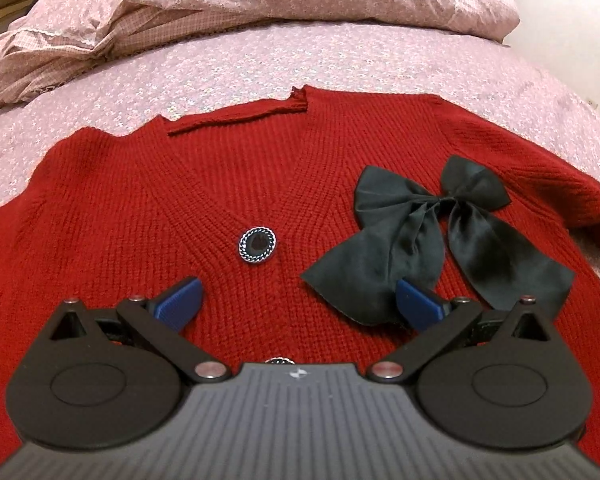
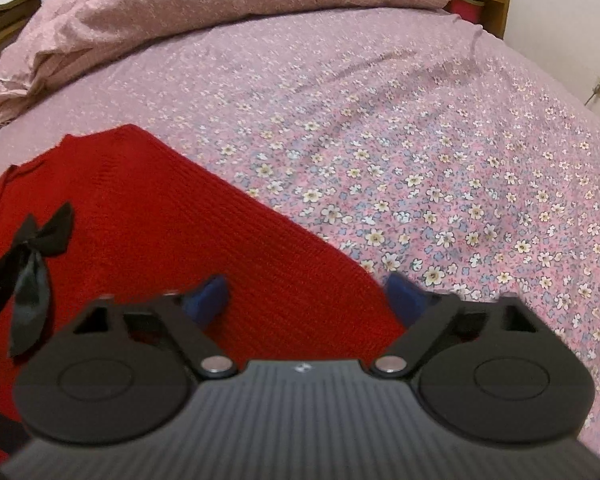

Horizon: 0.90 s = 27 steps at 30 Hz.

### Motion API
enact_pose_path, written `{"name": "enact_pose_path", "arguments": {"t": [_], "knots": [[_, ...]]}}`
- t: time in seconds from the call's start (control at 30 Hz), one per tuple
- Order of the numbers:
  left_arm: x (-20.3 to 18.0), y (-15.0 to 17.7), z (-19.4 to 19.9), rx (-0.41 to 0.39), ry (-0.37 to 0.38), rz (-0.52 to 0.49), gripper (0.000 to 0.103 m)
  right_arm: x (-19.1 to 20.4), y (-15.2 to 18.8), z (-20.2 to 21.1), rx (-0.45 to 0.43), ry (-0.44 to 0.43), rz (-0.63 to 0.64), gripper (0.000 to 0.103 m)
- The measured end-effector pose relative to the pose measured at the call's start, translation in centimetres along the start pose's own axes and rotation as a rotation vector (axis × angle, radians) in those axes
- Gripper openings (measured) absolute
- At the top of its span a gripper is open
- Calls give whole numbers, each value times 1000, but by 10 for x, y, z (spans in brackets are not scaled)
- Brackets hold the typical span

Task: Fold small clothes
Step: 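Move the right gripper to the black-cuffed sleeve and close on it, then lift the sleeve with the right gripper and fold it across the cardigan body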

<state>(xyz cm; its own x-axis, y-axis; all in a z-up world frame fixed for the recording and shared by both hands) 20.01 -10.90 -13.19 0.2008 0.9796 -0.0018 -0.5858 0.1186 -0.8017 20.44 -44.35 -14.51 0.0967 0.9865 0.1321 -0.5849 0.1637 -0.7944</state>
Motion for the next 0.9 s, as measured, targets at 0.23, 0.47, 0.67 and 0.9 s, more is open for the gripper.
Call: {"name": "enact_pose_path", "arguments": {"t": [0.23, 0.47, 0.67, 0.9], "knots": [[-5, -1, 25, -45, 37, 13, 84, 3, -3, 16, -17, -68, -39, 20], [-9, 5, 23, -40, 71, 9, 69, 8, -13, 40, -93, -153, -152, 18], [-7, 3, 24, -34, 69, 21, 70, 23, -30, 63, -155, -266, -219, 17], [4, -8, 42, -64, 47, 30, 71, 51, -52, 82, -206, -419, -277, 17]]}}
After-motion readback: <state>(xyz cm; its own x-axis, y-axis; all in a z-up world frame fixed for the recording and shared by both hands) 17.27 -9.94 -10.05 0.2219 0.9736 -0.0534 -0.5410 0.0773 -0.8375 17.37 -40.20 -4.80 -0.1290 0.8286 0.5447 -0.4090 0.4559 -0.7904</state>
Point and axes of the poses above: each gripper's, at about its wrist camera, not at the fingertips, and z roughly against the way its jaws point, x to its left, y to its underside, the point moved 6 cm from there along -z, roughly the way its jaws point, and after that the axes turned 11 degrees about -x, right-handed, at the moved point
